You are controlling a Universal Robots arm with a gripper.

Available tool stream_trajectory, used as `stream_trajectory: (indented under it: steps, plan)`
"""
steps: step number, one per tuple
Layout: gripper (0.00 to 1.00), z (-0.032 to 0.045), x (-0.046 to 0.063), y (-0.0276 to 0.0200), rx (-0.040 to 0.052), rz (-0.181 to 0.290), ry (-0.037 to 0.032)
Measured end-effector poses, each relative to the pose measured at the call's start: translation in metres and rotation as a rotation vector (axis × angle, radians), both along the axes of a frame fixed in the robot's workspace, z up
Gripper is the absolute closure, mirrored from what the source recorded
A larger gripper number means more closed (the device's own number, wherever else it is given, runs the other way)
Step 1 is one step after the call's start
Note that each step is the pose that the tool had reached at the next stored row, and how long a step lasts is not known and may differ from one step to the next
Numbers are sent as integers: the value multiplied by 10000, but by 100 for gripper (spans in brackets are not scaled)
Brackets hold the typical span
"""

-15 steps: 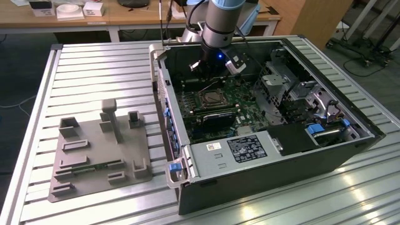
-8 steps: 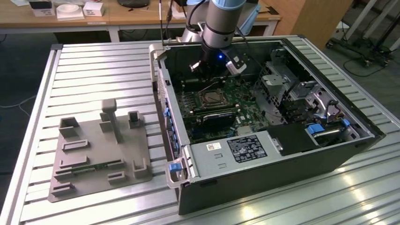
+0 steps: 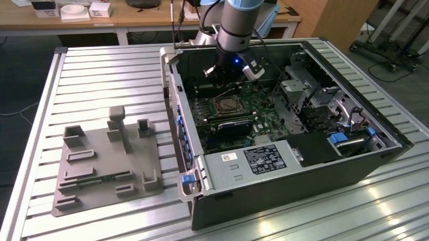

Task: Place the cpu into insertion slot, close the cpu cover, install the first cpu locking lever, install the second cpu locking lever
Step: 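Install the first cpu locking lever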

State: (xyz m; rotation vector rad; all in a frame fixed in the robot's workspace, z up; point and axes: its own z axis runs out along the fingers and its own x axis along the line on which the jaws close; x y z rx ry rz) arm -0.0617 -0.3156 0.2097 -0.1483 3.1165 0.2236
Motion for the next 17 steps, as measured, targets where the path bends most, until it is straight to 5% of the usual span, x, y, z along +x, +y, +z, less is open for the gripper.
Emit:
stream_trajectory:
  steps: [17]
  plan:
    - [90, 78, 2, 37, -1, 4, 1]
